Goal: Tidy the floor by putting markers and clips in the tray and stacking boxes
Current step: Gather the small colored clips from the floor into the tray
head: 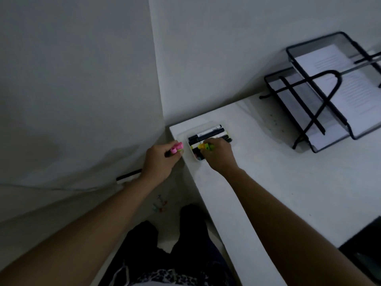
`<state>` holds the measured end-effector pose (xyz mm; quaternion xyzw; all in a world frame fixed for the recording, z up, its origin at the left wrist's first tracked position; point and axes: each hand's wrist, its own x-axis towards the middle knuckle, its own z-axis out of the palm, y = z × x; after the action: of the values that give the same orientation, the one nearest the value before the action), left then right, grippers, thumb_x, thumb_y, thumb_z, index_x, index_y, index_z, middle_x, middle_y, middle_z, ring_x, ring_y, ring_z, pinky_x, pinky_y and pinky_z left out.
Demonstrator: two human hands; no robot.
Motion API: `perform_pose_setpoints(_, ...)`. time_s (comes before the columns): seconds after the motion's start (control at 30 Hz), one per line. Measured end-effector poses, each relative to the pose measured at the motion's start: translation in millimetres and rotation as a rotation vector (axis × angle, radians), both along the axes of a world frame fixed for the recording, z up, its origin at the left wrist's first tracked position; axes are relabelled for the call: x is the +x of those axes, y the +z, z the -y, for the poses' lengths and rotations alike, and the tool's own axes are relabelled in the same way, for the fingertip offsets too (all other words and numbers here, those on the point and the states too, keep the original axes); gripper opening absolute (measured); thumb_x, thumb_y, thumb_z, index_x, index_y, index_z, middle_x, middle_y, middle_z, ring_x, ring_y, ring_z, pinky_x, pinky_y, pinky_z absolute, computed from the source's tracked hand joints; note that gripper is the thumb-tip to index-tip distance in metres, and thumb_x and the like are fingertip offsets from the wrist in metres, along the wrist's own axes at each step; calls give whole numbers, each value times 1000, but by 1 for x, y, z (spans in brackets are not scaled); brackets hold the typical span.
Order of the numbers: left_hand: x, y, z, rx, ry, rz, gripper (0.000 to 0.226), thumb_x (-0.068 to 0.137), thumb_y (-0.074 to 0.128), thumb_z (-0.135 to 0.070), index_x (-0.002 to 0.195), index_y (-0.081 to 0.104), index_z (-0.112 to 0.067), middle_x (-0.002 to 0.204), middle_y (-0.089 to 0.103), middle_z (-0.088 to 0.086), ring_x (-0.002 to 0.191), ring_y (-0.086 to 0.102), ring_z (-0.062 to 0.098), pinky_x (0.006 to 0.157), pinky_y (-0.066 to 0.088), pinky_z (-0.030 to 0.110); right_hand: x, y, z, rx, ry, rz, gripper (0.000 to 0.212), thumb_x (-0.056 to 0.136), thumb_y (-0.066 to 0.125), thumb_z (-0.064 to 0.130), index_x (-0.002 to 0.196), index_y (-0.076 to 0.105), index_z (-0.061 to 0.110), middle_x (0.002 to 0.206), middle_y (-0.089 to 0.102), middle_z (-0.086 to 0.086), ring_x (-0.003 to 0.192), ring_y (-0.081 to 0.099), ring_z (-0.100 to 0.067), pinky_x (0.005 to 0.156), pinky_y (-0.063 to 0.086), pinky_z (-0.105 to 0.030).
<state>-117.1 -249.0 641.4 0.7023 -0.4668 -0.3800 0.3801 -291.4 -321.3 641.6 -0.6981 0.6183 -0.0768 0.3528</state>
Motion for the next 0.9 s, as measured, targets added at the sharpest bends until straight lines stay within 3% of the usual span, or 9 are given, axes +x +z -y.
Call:
perform_pose_setpoints(0.13, -7, -6, 10, 32, 40, 0, 40, 83, 70, -17, 121, 62, -8, 118, 66, 5, 107, 60, 6, 87, 37, -2, 3, -15, 18, 38, 152, -50, 42, 85, 69, 17, 124, 60, 6, 124, 57, -17, 110, 57, -31, 96, 44, -31)
perform_pose_setpoints(0.23, -10, -7, 14, 42, 60, 19, 40, 83, 70, -16, 122, 61, -8, 119, 66, 5, 107, 60, 7, 89, 38, 0, 1, -17, 25, 73, 237, -70, 45, 82, 73, 22, 122, 61, 7, 119, 60, -17, 106, 58, -29, 91, 44, -30)
perform_pose_setpoints(0.37, -12, -8, 19, 41, 63, 45, 40, 84, 69, -16, 121, 60, -7, 120, 66, 7, 108, 62, 11, 99, 43, 20, -10, -18, 36, 129, 260, -60, 41, 80, 75, 26, 115, 64, 9, 112, 66, -11, 102, 62, -24, 84, 43, -23)
perform_pose_setpoints(0.5, -15, -10, 24, 57, 82, 22, 40, 83, 69, -14, 122, 60, -6, 121, 65, 9, 108, 62, 13, 102, 45, 29, -17, -14, 51, 87, 260, -53, 45, 84, 71, 28, 125, 60, 12, 123, 62, -9, 112, 57, -22, 84, 33, -17)
perform_pose_setpoints(0.6, -15, -13, 27, 73, 74, 40, 43, 83, 70, -17, 124, 59, -6, 122, 65, 10, 110, 62, 15, 103, 45, 31, -15, -16, 55, 63, 281, -5, 39, 88, 65, 18, 126, 61, 12, 125, 62, -10, 113, 58, -24, 84, 36, -17)
perform_pose_setpoints(0.73, -17, -13, 30, 70, 80, 51, 43, 83, 71, -16, 123, 60, -5, 121, 65, 9, 109, 63, 14, 102, 45, 28, -9, -24, 60, 74, 290, -16, 34, 88, 57, 6, 121, 63, 11, 116, 65, -13, 90, 59, -19, 72, 41, -19)
perform_pose_setpoints(0.9, -19, -14, 29, 53, 86, 57, 41, 83, 71, -15, 122, 61, -4, 118, 67, 8, 107, 63, 11, 100, 46, 24, -4, -31, 56, 107, 401, -24, 32, 89, 58, 9, 119, 64, 10, 115, 65, -14, 98, 61, -24, 81, 42, -19)
